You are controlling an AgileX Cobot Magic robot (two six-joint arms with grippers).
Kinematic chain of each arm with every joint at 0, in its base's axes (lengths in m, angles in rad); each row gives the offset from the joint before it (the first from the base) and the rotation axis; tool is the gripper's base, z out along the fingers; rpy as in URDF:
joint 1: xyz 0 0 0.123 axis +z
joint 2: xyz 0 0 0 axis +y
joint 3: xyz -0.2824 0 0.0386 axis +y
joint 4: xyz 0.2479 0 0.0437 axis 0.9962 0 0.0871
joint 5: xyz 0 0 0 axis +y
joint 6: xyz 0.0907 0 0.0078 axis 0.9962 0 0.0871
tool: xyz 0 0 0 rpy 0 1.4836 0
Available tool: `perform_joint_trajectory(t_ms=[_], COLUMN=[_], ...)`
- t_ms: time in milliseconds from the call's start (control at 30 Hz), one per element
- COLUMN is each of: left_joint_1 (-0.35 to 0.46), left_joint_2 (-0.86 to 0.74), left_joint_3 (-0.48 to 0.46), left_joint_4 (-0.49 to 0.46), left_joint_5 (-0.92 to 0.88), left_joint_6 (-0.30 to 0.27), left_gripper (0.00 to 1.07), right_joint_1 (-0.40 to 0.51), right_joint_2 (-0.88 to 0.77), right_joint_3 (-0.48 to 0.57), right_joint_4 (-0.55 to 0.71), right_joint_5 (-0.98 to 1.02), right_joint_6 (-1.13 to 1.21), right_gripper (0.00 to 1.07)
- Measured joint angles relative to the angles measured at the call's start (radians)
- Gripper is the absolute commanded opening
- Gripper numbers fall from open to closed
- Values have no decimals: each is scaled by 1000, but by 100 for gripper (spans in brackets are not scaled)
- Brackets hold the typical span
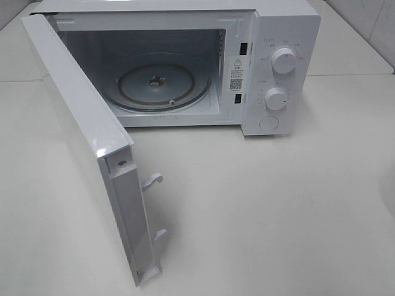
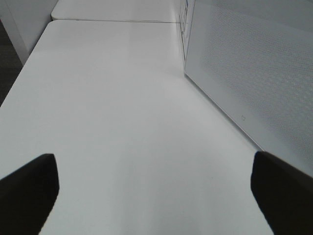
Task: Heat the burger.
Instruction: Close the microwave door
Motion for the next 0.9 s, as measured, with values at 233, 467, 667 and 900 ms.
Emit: perform_joint_trajectory(t_ms=[233,467,667,900], left_joint_1=[0,0,0,0], left_joint_2=[0,0,0,0], left_joint_3=[0,0,0,0], left_joint_4=[0,0,0,0], left_joint_5=[0,0,0,0], left_joint_6=[0,0,0,0], left_gripper=[100,100,100,100], right_joint_1=[0,0,0,0], right_joint_2=[-245,-440,-519,-519], right_joint_3=[16,42,47,47], right_joint_4=[19,19,39,45], right_joint_5=[30,93,100,100], right_joint_6=[-43,-74,-90,-99], right_gripper=[79,94,101,101])
